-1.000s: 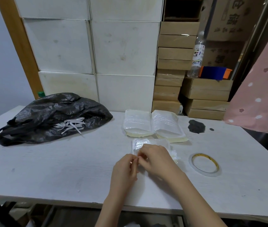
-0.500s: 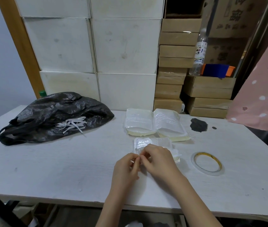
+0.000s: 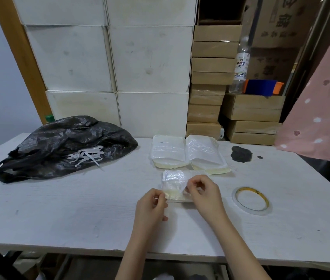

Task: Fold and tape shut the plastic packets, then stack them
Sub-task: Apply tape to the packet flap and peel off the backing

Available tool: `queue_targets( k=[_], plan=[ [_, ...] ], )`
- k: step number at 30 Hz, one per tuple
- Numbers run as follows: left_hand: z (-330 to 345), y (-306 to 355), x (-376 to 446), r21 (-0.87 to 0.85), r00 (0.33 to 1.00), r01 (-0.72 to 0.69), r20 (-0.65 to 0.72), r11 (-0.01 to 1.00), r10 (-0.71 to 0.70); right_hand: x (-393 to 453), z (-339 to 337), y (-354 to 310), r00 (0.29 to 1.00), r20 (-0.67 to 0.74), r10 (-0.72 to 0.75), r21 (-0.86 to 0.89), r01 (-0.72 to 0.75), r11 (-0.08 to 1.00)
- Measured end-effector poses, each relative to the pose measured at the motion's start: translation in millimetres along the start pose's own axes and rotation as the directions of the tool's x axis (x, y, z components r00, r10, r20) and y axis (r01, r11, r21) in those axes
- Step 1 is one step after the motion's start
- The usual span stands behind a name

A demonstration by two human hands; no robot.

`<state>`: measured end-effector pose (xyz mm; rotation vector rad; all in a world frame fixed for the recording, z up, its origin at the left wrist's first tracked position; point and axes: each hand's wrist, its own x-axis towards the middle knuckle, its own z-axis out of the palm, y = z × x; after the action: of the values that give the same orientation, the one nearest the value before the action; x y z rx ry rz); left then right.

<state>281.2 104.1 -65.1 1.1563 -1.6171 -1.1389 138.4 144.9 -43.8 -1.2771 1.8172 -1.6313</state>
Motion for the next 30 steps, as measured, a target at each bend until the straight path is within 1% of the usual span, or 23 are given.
queue_targets(
  k=[2, 5, 6, 7, 8, 10, 12, 13, 14, 15, 16, 17, 19, 24, 28, 30],
  plan=[
    [0, 1, 0, -0.014, 1.000, 0.016, -0.002, 1.000, -0.016, 1, -5, -3, 0.995, -0.029, 0.094, 0.225, -0.085, 0.971],
    [0, 2, -2, -0.022, 1.000, 0.025, 0.002, 0.999, -0.025, 2, -15, -15, 0.974, -0.070, 0.217, 0.524, -0.150, 0.839],
    [0, 2, -3, -0.028, 1.000, 0.029, -0.001, 0.999, -0.029, 2, -20, -18, 0.965, -0.082, 0.249, 0.597, -0.153, 0.787],
    [0, 2, -3, -0.036, 0.999, 0.034, -0.004, 0.999, -0.034, 3, -26, -19, 0.963, -0.098, 0.252, 0.629, -0.136, 0.765],
    [0, 3, -3, -0.041, 0.999, 0.038, -0.006, 0.998, -0.038, 3, -32, -20, 0.968, -0.117, 0.222, 0.606, -0.107, 0.788],
    [0, 4, -4, -0.043, 0.999, 0.040, -0.007, 0.998, -0.041, 2, -41, -17, 0.990, -0.111, 0.088, 0.446, -0.030, 0.894],
    [0, 4, -5, -0.045, 0.999, 0.037, -0.009, 0.998, -0.038, 0, -46, -12, 0.998, -0.046, -0.049, 0.196, 0.058, 0.979],
    [0, 5, -5, -0.045, 0.999, 0.034, -0.010, 0.998, -0.034, -1, -47, -9, 0.995, 0.004, -0.102, 0.049, 0.102, 0.994],
    [1, 5, -5, -0.046, 0.999, 0.030, -0.011, 0.998, -0.031, -2, -48, -6, 0.987, 0.066, -0.149, -0.099, 0.155, 0.983],
    [1, 5, -5, -0.045, 0.999, 0.029, -0.012, 0.999, -0.030, -3, -48, -1, 0.971, 0.133, -0.200, -0.237, 0.227, 0.945],
    [1, 5, -5, -0.045, 0.999, 0.033, -0.014, 0.998, -0.034, -4, -48, 3, 0.949, 0.198, -0.247, -0.347, 0.303, 0.888],
    [1, 5, -4, -0.043, 0.999, 0.040, -0.016, 0.998, -0.041, -5, -47, 7, 0.925, 0.255, -0.282, -0.411, 0.367, 0.834],
    [1, 4, -4, -0.045, 0.999, 0.048, -0.019, 0.998, -0.049, -8, -47, 13, 0.895, 0.325, -0.305, -0.452, 0.430, 0.781],
    [2, 2, -3, -0.040, 0.999, 0.047, -0.020, 0.998, -0.048, -2, -46, 28, 0.850, 0.358, -0.386, -0.468, 0.521, 0.714],
    [2, 2, -3, -0.026, 0.999, 0.040, -0.020, 0.999, -0.041, 5, -40, 38, 0.796, 0.411, -0.444, -0.546, 0.606, 0.579],
    [2, 3, -4, -0.021, 0.999, 0.037, -0.017, 0.999, -0.038, 6, -40, 40, 0.779, 0.414, -0.470, -0.560, 0.626, 0.543]
  ],
)
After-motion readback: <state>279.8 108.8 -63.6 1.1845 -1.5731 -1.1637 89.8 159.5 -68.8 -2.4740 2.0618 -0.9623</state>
